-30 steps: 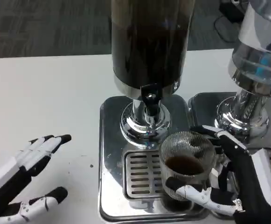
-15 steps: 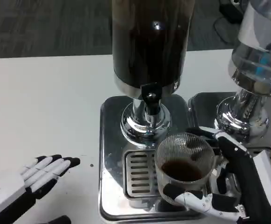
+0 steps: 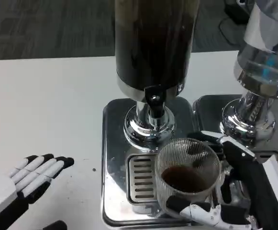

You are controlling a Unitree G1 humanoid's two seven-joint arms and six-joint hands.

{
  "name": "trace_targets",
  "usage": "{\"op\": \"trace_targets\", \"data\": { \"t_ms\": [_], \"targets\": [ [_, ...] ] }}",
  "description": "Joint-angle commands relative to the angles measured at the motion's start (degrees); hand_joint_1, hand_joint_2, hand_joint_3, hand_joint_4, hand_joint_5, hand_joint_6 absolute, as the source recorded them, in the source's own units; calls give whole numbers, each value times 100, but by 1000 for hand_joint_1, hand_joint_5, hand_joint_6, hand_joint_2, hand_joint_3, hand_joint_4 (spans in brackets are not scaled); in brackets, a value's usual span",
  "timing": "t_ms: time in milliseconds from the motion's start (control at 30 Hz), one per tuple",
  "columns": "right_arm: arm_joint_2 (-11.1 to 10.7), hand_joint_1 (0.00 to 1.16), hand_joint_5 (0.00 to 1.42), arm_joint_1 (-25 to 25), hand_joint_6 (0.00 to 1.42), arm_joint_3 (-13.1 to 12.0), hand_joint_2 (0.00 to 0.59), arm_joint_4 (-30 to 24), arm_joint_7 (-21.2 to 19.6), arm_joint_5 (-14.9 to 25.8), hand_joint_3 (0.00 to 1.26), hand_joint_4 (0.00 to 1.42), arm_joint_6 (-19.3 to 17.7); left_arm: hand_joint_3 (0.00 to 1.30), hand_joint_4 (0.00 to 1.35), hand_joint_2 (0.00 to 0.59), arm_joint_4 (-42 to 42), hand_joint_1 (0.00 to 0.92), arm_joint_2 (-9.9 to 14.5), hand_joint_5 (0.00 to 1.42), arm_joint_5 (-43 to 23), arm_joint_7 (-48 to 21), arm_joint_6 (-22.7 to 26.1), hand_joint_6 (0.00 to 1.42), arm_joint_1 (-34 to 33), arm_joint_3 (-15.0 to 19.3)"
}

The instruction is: Grasp the cup under the faucet to collect the drink, then remove the cup.

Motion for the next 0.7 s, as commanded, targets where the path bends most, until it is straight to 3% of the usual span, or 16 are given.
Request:
{"op": "trace_targets", "data": {
  "t_ms": [33, 167, 700],
  "targets": [
    [21, 948, 896, 66, 1298, -32, 137, -357, 111, 220, 538, 610, -117, 0, 0, 256, -155, 0, -81, 0, 65, 71, 63, 0, 129, 59],
    [44, 945, 896, 142, 1298, -34, 136, -463, 205, 303, 538, 610, -91, 0, 0, 294, -295, 0, -117, 0, 78, 69, 84, 0, 208, 86],
    [199, 952, 907, 311, 1313, -25, 138, -611, 269, 258, 553, 626, -67, 0, 0, 300, -733, 0, -305, 0, 233, 128, 290, 0, 576, 443]
  ]
}}
